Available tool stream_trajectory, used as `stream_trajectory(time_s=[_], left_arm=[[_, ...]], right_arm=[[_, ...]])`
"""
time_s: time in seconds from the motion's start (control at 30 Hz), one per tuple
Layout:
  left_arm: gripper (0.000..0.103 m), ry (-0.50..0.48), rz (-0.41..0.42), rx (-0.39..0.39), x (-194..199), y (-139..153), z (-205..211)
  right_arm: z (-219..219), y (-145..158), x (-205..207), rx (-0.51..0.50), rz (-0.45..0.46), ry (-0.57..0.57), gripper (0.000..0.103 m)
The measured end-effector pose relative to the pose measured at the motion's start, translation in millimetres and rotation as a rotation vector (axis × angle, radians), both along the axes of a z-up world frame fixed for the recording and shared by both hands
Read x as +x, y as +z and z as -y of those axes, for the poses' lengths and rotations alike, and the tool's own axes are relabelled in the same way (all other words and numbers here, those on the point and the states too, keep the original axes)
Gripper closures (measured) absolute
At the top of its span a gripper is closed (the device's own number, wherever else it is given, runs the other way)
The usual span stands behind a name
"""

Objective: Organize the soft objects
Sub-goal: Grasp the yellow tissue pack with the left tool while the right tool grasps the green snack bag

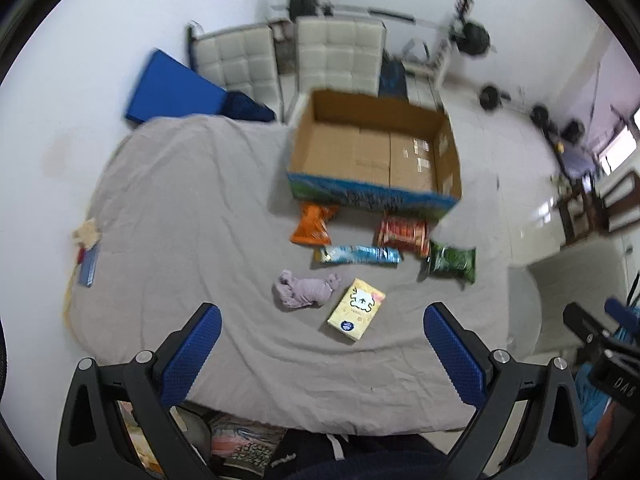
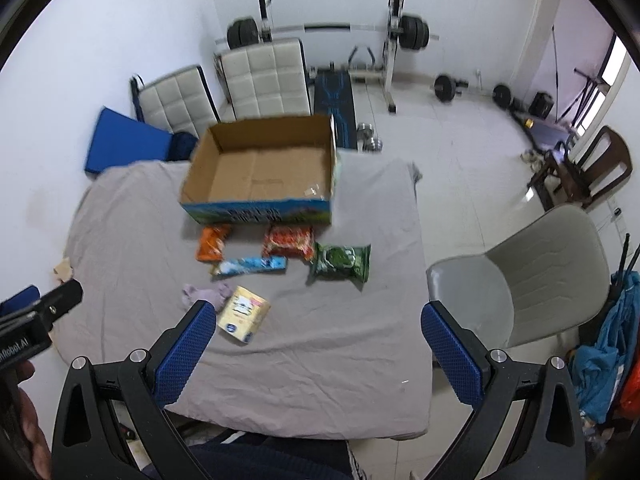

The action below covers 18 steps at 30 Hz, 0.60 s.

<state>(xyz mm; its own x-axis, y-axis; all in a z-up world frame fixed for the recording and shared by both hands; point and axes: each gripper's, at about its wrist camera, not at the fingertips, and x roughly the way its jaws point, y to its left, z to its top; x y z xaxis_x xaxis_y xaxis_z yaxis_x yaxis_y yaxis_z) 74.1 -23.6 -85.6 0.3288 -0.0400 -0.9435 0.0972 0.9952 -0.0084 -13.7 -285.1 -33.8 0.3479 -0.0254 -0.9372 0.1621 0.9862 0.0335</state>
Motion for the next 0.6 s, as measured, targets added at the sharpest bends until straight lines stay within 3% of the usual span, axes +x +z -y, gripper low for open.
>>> stream_trajectory(time_s=[0.3,0.5,0.6], left_arm=[[0.0,-0.104,-0.265,0.051,50,-160,45],[0.0,-0.133,-0.401,0.072,60,-239,59],[0.0,-0.145,-0.462,0.079,62,-274,65]], right_arm=[[18,-161,75,-0.094,-0.193,0.184,0.0],[25,-239,120,-0.153,-0.268,0.323,0.0],[20,-275,138,-0.199,-0.304,0.446,0.0]])
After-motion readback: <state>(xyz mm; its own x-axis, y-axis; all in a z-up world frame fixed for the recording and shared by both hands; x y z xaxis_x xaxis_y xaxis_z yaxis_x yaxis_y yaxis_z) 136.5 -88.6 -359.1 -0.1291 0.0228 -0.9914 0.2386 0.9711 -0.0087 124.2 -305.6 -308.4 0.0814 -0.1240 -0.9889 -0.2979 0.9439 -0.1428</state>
